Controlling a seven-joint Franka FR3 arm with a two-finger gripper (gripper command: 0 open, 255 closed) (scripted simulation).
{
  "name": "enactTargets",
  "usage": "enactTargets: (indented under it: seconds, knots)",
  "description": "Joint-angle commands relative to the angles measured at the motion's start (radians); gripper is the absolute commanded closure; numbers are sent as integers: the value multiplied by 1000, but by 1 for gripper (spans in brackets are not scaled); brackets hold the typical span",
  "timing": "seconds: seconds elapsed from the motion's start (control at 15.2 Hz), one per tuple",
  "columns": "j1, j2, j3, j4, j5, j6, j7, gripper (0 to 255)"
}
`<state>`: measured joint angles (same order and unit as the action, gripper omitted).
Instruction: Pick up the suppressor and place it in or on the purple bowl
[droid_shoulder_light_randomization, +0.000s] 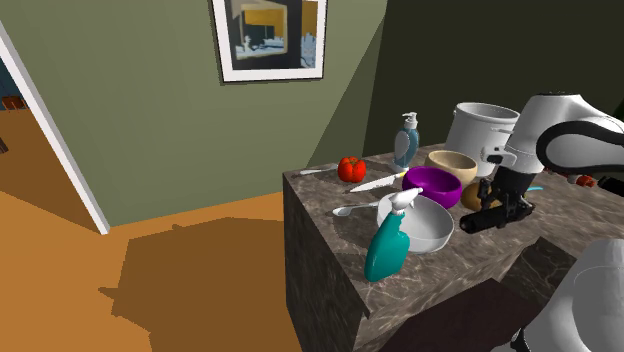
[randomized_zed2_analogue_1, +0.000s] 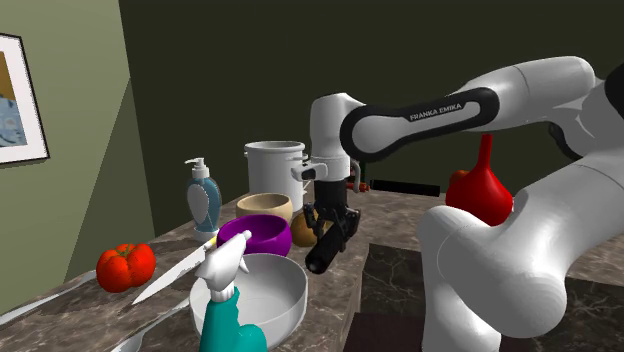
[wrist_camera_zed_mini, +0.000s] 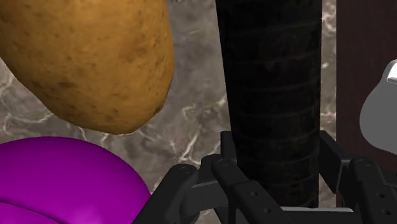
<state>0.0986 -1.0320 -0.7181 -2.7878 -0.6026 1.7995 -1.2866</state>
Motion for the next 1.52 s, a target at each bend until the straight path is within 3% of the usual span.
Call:
enactTargets:
  seconds: [0.0, 1.45]
  knots:
    - [3, -10, 20, 21, 17, -31, -3, 255]
    - [54, 1, 171, 293, 160, -292, -20, 255]
